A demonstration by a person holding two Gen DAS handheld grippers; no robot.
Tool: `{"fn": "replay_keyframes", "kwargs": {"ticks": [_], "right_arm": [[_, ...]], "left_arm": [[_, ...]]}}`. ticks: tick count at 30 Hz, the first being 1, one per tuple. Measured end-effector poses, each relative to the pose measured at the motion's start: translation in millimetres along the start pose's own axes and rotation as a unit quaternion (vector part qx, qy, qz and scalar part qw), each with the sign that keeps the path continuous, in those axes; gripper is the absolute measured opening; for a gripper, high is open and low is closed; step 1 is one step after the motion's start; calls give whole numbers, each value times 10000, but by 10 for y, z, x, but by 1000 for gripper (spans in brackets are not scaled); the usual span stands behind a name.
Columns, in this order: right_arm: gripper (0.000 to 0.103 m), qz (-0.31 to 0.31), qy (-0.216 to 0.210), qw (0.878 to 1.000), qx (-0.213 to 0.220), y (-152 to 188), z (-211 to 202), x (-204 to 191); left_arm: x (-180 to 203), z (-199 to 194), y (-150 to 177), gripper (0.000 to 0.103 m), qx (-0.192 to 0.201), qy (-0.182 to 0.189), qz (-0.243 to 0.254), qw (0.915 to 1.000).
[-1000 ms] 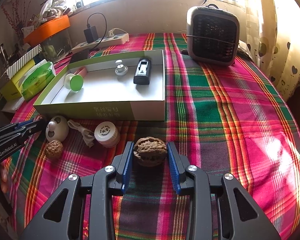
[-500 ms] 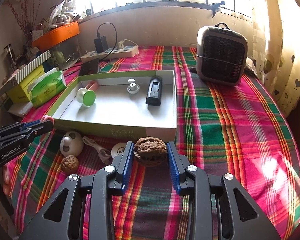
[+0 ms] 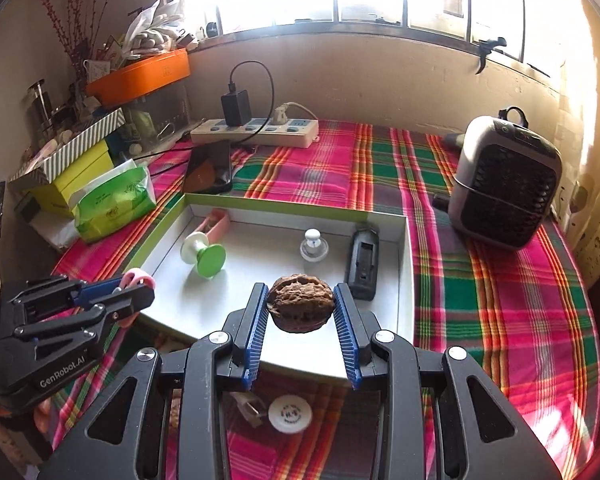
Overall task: Organize objects
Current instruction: 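Carry the pink-mint clip and walnut over the white box with both tools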
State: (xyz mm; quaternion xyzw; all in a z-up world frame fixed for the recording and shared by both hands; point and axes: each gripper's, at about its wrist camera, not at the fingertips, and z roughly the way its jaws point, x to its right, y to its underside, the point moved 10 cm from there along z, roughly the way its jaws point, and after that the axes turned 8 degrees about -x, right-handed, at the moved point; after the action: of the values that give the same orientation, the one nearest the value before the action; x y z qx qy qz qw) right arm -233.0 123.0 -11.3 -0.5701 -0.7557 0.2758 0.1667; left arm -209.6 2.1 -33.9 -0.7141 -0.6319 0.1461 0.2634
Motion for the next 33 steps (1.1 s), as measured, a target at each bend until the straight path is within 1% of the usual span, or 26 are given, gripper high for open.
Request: {"fn": "replay_keyframes", "kwargs": {"ticks": [4,14,19,22,28,33], "right_arm": [[35,-13,-103,9999,-81,-122,145,-60],[35,-221,-113,9991,-346,-373,507,-194],[35,-299,-141,9980,-532,-420,703,-262],[35,-302,-165,9975,-612,-451,797,-287],[35,-313,-197,9962,-790,-466,947,-288],[35,-301,-201,9956,-859,-448,1013,-292]], "left_arm": [[-53,109,-28,16,-89,-15,-73,9999],[-112,311,-88,16,-211,-12,-157,9997],[-107,368,-116,16,-198,-91,-80,9997],[-104,400,-124,16,-225,-14,-87,9997],[-93,420,-124,16,-223,-3,-31,9997],[-89,429,-118,16,-224,-27,-9,9997]]}}
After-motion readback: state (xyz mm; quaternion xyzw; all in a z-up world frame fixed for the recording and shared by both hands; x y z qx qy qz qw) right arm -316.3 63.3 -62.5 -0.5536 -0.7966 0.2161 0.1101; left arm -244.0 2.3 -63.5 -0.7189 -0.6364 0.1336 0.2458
